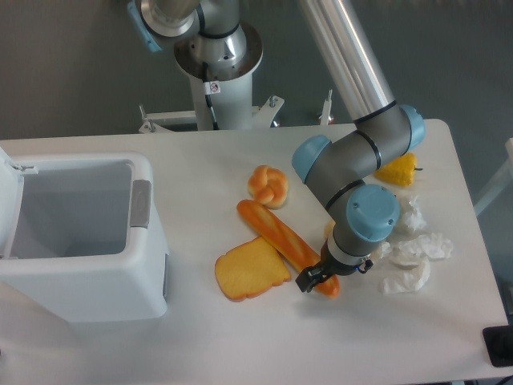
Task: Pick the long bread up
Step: 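Lower the gripper and close it on the baguette end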
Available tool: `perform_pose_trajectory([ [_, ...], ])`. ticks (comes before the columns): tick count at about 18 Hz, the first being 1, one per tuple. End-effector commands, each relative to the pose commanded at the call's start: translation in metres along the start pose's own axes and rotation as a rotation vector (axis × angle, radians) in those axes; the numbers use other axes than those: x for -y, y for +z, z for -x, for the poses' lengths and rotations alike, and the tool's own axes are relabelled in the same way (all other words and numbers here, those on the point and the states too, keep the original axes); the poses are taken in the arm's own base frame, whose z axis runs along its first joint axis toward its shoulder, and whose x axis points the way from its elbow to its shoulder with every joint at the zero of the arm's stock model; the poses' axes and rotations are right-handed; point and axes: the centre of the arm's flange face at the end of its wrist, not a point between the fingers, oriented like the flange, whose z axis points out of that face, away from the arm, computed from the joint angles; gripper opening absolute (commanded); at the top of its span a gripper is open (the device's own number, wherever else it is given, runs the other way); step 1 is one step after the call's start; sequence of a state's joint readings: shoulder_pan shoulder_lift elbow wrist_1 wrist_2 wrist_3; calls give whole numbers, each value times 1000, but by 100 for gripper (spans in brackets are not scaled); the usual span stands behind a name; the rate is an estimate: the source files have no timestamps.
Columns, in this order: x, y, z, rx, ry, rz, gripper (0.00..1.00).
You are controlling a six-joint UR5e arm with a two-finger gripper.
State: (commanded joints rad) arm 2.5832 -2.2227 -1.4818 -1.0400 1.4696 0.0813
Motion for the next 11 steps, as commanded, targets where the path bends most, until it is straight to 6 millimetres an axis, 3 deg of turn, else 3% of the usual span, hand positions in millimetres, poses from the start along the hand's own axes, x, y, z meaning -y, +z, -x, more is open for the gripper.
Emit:
perform_pose_trajectory([
  [4, 0, 1, 0, 0, 3, 2, 96],
  [7, 0, 1, 0, 0, 1, 2, 81],
  [11, 0, 1, 0, 0, 3, -2, 70],
])
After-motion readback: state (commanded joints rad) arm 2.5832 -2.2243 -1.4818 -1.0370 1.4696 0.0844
